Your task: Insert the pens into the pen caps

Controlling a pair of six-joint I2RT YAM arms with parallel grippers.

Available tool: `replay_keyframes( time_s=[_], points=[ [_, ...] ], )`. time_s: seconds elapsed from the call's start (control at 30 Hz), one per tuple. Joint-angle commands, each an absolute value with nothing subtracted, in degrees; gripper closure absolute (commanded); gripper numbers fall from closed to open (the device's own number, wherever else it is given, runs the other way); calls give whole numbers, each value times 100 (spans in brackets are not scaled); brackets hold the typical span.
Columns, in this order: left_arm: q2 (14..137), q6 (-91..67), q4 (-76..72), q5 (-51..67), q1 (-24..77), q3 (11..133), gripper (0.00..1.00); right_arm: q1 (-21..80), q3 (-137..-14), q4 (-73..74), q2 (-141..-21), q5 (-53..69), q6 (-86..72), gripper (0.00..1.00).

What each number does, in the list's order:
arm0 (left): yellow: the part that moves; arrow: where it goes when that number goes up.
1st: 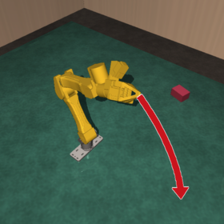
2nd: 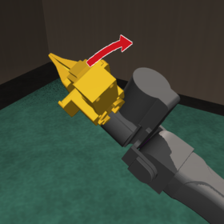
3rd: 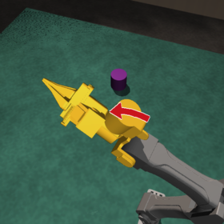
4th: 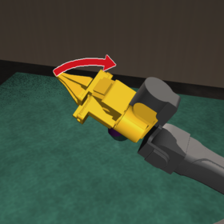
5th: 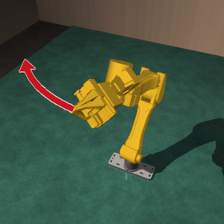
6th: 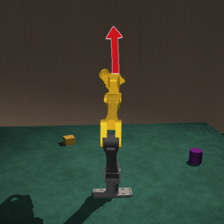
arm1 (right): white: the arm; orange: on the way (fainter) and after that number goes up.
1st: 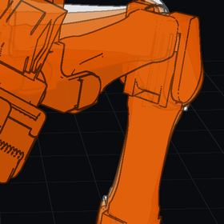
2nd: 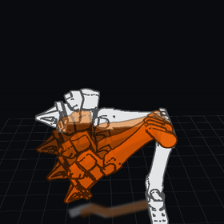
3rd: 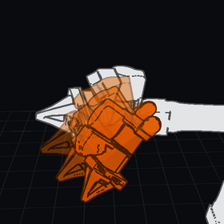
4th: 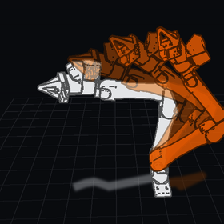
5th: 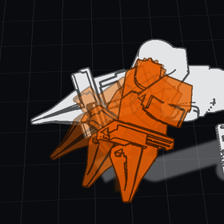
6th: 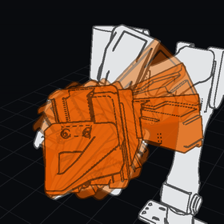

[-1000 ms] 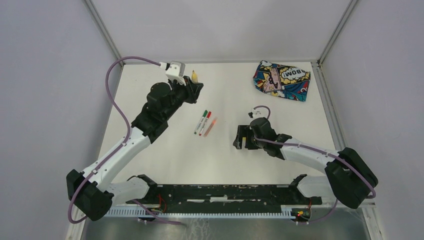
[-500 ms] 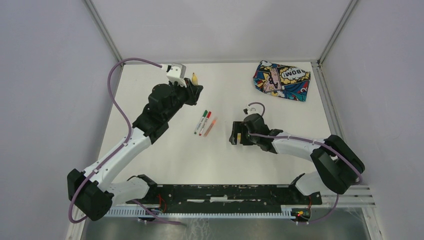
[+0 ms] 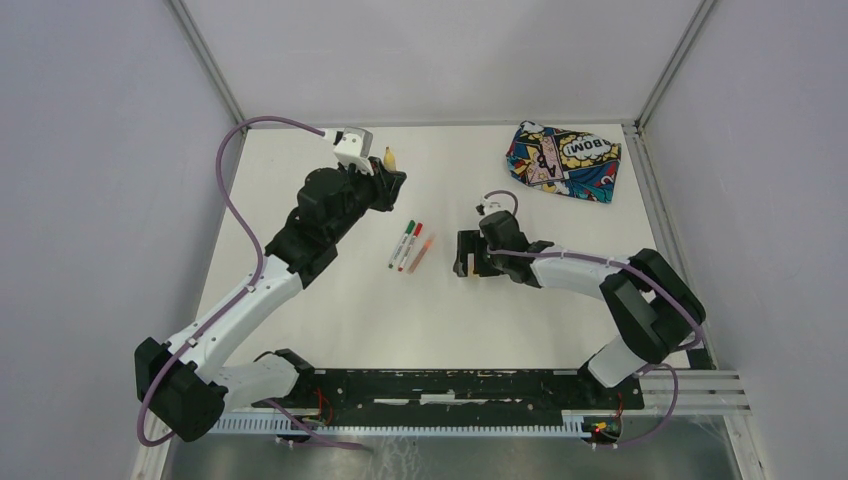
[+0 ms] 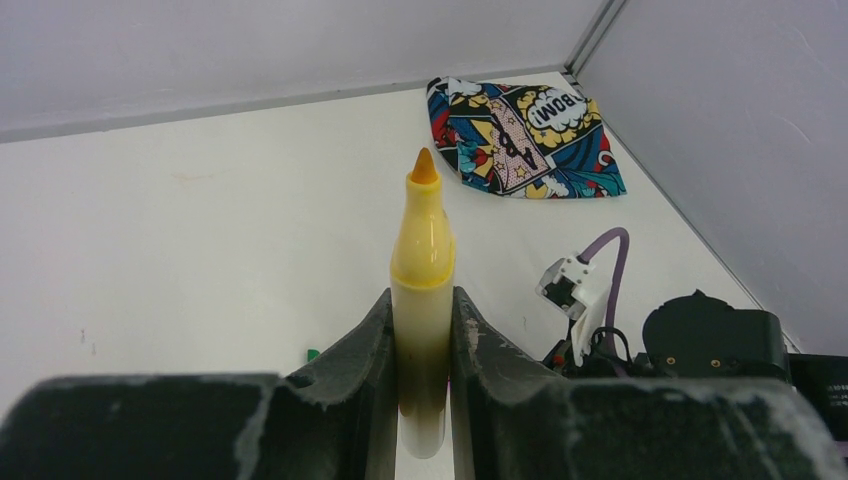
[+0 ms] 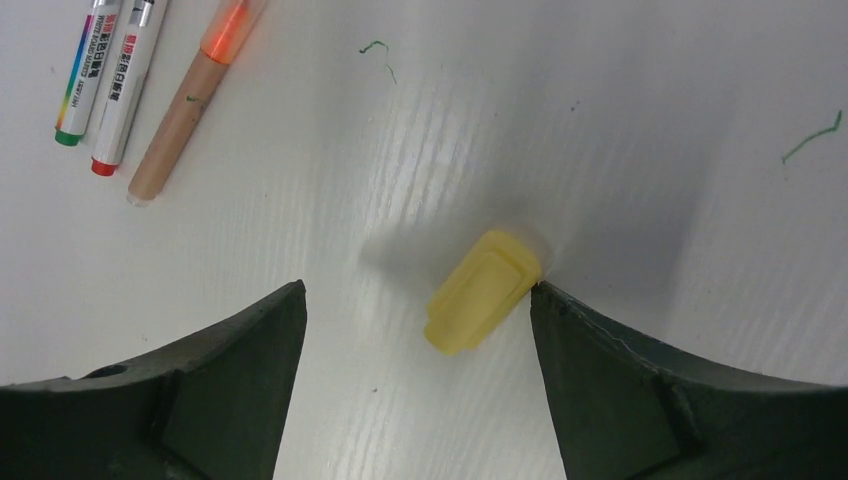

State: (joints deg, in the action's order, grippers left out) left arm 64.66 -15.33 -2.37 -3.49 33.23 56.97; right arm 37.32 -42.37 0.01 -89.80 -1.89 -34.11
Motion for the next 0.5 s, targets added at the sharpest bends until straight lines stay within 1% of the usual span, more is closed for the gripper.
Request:
replay_keyframes(
  time_s=[0.0,0.17,0.23,0.47],
  points=[
    [6352,-1310,-354,-359,3298,5713,98,3703,-4806,469,-9324,172,-2938,14],
    [6335,-1305,-287,-391,3296,5737,98,3702,-5034,940,-9385,35,-2649,16],
    [6337,-1301,-258,-404,3297,5754,98,3701,-5149,1179,-9414,-209,-2578,19],
    [6317,-1319,-238,-355,3296,5757,98,3704,-5511,1667,-9699,-607,-2463,34]
  ],
)
